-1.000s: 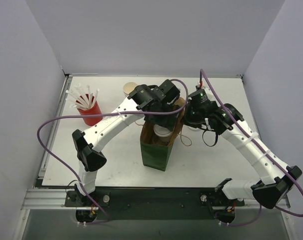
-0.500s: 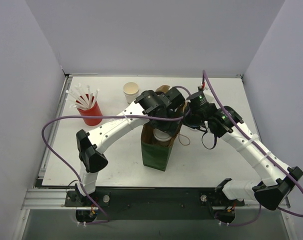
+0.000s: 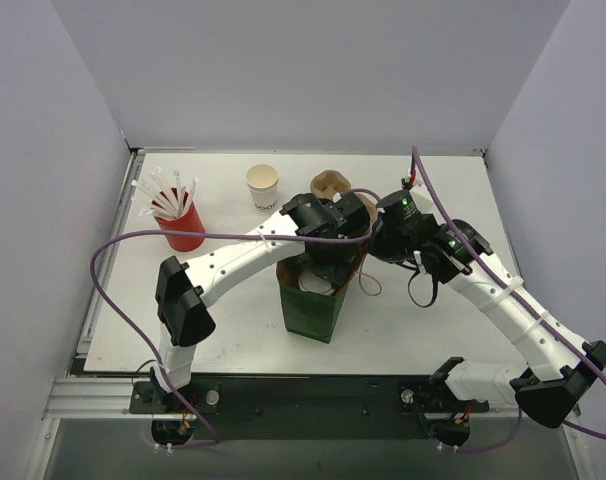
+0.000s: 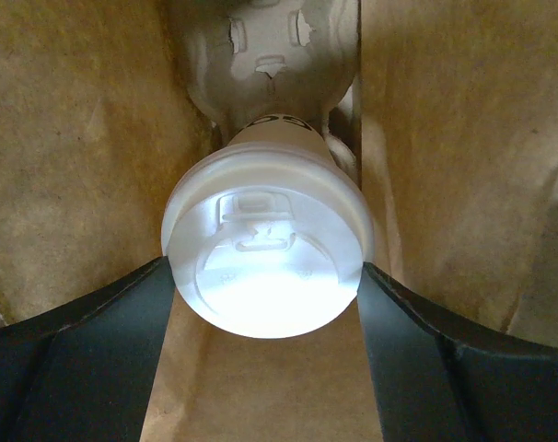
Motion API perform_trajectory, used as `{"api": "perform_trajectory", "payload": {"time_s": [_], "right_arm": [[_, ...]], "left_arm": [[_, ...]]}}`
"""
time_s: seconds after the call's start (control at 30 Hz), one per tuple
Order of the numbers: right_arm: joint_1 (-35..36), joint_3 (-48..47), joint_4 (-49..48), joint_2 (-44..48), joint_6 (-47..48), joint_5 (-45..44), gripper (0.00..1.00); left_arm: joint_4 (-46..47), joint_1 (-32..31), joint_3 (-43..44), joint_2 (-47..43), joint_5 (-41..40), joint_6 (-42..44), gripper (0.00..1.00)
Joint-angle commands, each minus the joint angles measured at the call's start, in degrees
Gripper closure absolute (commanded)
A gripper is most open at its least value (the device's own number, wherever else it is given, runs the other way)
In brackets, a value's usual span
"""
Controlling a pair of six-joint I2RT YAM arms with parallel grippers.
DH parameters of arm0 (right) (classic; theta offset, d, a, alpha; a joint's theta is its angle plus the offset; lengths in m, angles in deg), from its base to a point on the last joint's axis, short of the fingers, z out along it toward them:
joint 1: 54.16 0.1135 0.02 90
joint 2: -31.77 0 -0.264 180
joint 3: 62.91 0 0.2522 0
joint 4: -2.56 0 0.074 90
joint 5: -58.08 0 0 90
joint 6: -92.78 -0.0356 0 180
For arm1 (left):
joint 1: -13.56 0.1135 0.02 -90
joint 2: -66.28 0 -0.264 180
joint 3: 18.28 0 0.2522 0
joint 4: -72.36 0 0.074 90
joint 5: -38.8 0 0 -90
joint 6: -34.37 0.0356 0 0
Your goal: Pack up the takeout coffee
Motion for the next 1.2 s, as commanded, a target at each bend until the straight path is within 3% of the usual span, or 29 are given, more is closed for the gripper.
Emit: {"api": "perform_trajectory", "payload": {"time_s": [0.0,0.4,1.17], "right_arm": [[0.73,0.23,0.75,1.34,-0.49,-2.29,1.00],[3.19,0.84,0.67,0.72,-1.81,-3.69,1.00],[3.36,0.93,0.49,0.72,-0.76,-3.17,1.00]], "left_arm": [[-3.25,-0.25,-1.02,-1.90,0.90,-0.31,0.61],[-1.41,-0.43,-6.21,-3.04,0.99,0.92,0.62],[1.31,-0.43,-7.09,-1.55,0.02,1.10,0.62]]}}
